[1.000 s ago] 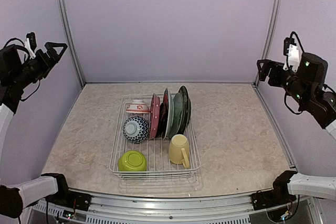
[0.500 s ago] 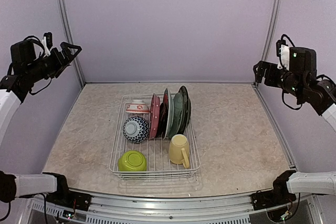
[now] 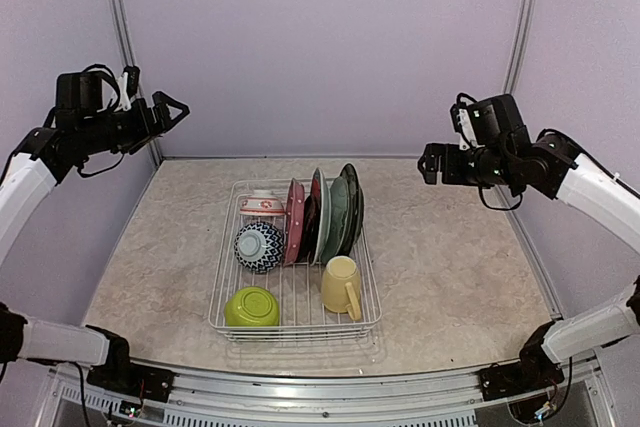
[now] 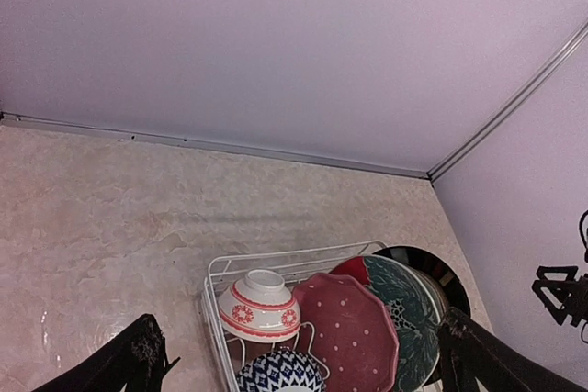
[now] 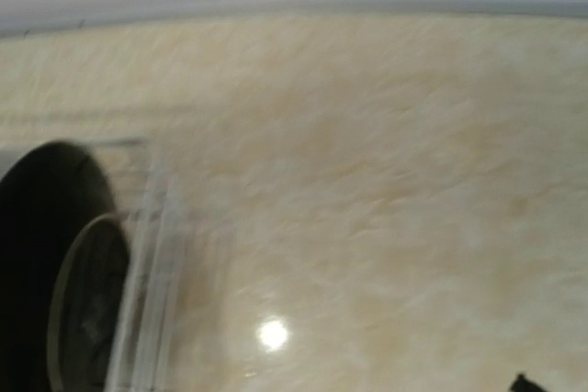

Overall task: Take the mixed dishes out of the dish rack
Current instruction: Grab the plate from the dish rack.

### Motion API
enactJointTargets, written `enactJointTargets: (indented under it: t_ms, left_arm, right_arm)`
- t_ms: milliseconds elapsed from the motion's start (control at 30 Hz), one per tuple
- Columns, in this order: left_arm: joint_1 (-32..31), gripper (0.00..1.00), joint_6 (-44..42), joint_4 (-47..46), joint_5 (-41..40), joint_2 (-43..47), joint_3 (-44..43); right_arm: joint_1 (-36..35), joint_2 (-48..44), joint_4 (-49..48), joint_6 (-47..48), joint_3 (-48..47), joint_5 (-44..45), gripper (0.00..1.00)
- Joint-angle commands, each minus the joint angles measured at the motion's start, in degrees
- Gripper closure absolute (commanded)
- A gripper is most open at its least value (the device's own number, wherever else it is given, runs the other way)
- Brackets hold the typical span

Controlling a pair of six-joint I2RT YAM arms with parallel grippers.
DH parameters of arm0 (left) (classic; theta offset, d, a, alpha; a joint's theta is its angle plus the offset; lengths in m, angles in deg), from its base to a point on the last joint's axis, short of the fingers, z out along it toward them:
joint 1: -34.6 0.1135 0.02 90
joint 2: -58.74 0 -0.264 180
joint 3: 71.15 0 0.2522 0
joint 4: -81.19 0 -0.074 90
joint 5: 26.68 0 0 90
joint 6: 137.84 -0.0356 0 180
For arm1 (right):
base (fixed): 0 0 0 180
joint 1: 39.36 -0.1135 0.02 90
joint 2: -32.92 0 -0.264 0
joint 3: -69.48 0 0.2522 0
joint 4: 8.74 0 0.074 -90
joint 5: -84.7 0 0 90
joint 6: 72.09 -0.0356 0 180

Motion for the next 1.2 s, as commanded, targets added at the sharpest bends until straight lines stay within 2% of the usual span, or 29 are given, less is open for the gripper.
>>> enactJointTargets:
  t_ms: [0,167,300,433,633,833,1167]
  left_arm:
    - [0.6,0.01,-2.8,2.3,-1.5,1.5,-1.3]
    - [3.7,0.01,-2.0,0.6,-2.8,3.3,0.3]
    - [5.8,0.01,-0.7,0.3,2.0,3.3,0.4]
    - [6.0,0.01,0.1,-0.2,5.0,2.5,0.9]
    - [4.3,0.01,-0.7,6.1,2.1,-1.3,-3.5]
    - [2.7,0.01,-0.6,7.2,0.1,-2.4,-4.5]
    - [1.8,0.01,1.4,7.9,-6.3,-1.5,-4.8]
  right_arm:
    - [-5.7,5.0,0.9,-4.6,-4.4,3.2,0.00]
    - [-10.6,9.7,-0.9,-6.7,-7.3,4.3,0.01]
    - [-13.8,13.8,-1.1,-8.1,-9.8,5.9,0.06]
    - [-14.9,19.4,4.0,-12.3,-15.1,9.1,0.13]
    - [-18.0,23.2,5.4,-17.2,-18.5,13.1,0.14]
    - [-19.1,26.6,7.8,-19.0,-21.5,14.7,0.19]
    - [-21.6,36.9,18.9,-21.6,-33.9,22.4,0.28]
